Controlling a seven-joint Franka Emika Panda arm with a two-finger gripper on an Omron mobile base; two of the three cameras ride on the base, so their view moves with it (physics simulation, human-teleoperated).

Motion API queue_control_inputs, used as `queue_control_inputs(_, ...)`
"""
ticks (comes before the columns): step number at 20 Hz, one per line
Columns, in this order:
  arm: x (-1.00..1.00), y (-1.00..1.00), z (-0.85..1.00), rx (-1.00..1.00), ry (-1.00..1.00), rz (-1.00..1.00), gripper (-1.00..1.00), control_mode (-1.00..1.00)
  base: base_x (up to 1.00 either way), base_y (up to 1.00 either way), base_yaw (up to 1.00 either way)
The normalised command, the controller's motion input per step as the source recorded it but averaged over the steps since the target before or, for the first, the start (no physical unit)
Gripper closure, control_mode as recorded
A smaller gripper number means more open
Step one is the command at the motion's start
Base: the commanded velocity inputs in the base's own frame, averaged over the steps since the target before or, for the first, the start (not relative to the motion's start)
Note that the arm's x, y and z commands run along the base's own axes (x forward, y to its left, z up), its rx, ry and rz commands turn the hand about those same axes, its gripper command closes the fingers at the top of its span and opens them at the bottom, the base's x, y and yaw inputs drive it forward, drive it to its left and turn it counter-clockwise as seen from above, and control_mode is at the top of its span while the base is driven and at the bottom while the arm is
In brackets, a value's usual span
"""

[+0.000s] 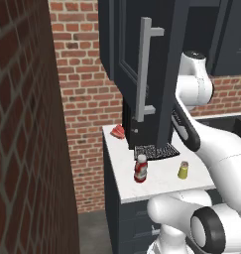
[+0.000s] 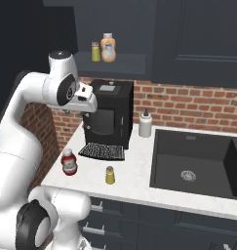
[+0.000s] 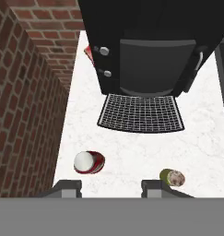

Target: Put the shaker and condiment bottle from the counter next to their counterparts in the cabinet.

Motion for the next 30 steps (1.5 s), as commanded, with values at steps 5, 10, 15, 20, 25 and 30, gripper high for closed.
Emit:
queue_control_inputs(5,-0.3,-0.19,-0.49,0.04,-0.04,0.0,-1.0,-1.0,0.0,0.0,0.0)
queue_control_inputs(10,-0.29,-0.19,-0.63,0.0,-0.07,0.19,-1.0,-1.0,0.0,0.0,0.0)
queue_control_inputs(15,-0.13,-0.37,-0.32,0.0,-0.14,0.4,-1.0,-1.0,0.0,0.0,0.0)
queue_control_inputs(20,0.01,-0.47,0.0,0.09,-0.13,0.53,-1.0,-1.0,0.0,0.0,0.0)
queue_control_inputs(25,0.02,-0.41,0.0,0.09,-0.03,0.55,-1.0,-1.0,0.0,0.0,0.0)
queue_control_inputs(30,0.08,-0.37,-0.23,0.13,0.0,0.58,-1.0,-1.0,0.0,0.0,0.0)
